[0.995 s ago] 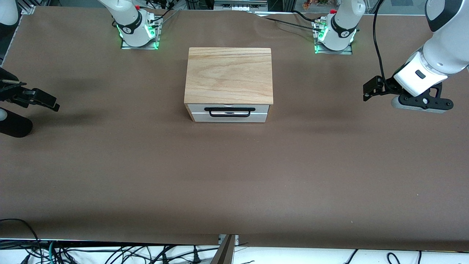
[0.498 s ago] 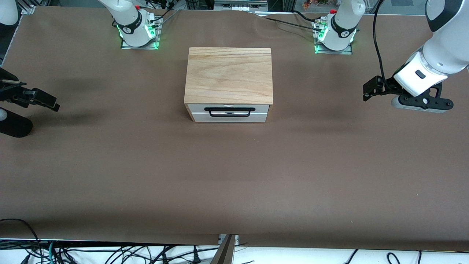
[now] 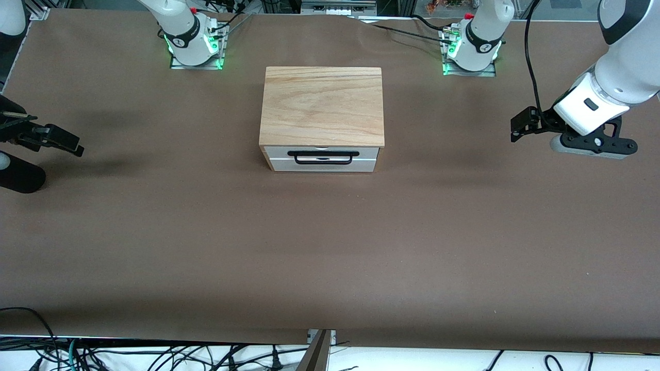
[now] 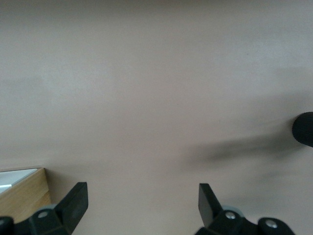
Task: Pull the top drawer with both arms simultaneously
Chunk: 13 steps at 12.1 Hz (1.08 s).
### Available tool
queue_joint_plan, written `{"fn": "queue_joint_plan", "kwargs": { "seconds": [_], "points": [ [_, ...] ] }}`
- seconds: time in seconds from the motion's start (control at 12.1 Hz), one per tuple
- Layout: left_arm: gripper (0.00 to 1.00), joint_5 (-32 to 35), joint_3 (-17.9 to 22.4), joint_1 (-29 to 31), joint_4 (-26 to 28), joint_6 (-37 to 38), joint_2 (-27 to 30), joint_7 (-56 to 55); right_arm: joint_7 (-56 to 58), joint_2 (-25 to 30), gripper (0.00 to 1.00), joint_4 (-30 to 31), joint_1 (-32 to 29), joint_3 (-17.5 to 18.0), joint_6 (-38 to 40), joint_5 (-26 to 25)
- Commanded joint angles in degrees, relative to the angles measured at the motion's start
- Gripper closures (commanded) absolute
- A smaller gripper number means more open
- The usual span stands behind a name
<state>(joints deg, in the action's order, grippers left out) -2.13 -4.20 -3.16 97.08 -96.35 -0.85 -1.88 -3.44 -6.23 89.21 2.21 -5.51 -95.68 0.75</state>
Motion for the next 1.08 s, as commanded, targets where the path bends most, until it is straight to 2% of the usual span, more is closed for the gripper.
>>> {"fn": "queue_joint_plan", "kwargs": {
  "seconds": [0.0,0.25,0.41,0.58,0.83,0.91,1.0],
  "points": [
    [0.00,0.64,-0.37,0.17,-1.02,1.25,-0.03,0.04,0.54,0.08,0.00,-0.52,-0.89,0.67,0.41,-0.66],
    [0.00,0.11,-0.63,-1.05,-1.19,3.08,-2.14,0.56,0.37,-0.18,0.00,-0.44,-0.98,0.67,0.41,-0.31],
    [0.00,-3.48,-0.54,-1.59,-1.11,3.36,-2.40,0.48,0.10,-4.38,0.00,-0.35,-0.72,0.67,0.67,0.04],
    [0.00,-4.98,-0.54,-1.93,-1.19,3.89,-3.72,0.56,0.45,-4.84,0.00,-0.26,-0.46,0.85,0.85,0.04],
    [0.00,-17.00,-0.45,-1.94,-1.28,3.36,-9.07,0.65,0.37,-6.77,0.00,-0.09,0.42,1.55,0.76,0.83],
    [0.00,-20.51,-0.45,-1.94,-1.28,3.27,-10.30,0.65,0.63,-8.78,0.00,-0.09,0.69,1.64,0.67,3.27],
    [0.00,-24.46,-0.45,-1.94,-1.28,2.66,-11.71,0.65,1.76,-10.97,0.00,0.09,0.69,1.64,0.76,8.43]
  ]
}}
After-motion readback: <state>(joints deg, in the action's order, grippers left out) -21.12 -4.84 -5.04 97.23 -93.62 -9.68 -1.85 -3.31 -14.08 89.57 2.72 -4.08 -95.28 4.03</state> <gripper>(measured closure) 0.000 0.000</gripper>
